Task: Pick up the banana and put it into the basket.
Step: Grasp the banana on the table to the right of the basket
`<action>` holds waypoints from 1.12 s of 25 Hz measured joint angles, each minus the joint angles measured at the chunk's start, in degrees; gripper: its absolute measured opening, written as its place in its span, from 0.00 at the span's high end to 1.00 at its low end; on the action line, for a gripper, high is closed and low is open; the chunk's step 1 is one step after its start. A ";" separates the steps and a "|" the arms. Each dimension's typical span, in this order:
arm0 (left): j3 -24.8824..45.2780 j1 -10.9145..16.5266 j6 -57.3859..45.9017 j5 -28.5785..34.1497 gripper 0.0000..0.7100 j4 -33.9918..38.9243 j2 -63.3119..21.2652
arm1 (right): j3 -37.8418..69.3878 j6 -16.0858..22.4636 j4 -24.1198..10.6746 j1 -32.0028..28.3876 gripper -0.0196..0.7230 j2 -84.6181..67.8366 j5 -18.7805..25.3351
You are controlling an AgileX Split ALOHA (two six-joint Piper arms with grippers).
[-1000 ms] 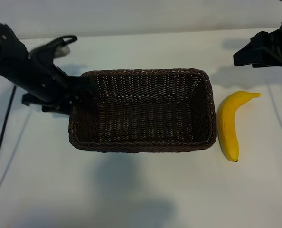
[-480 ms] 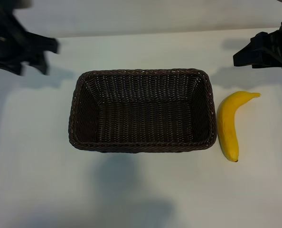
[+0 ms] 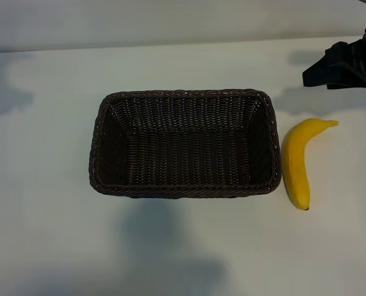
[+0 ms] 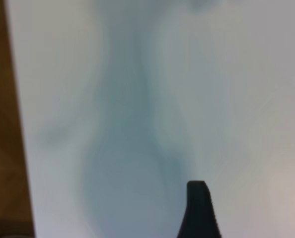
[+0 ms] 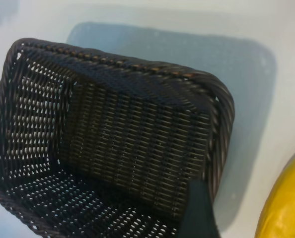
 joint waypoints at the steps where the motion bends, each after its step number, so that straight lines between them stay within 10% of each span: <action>1: 0.00 0.00 0.06 0.00 0.23 -0.13 -0.71 | 0.00 0.00 0.00 0.00 0.25 0.00 0.00; 9: 5.43 0.00 1.79 0.02 0.23 -6.21 -11.94 | 0.00 0.00 0.00 0.00 0.25 0.00 0.08; 28: 42.76 0.00 0.42 -2.07 0.23 -11.05 -62.65 | 0.00 0.11 0.00 0.00 0.25 0.00 0.20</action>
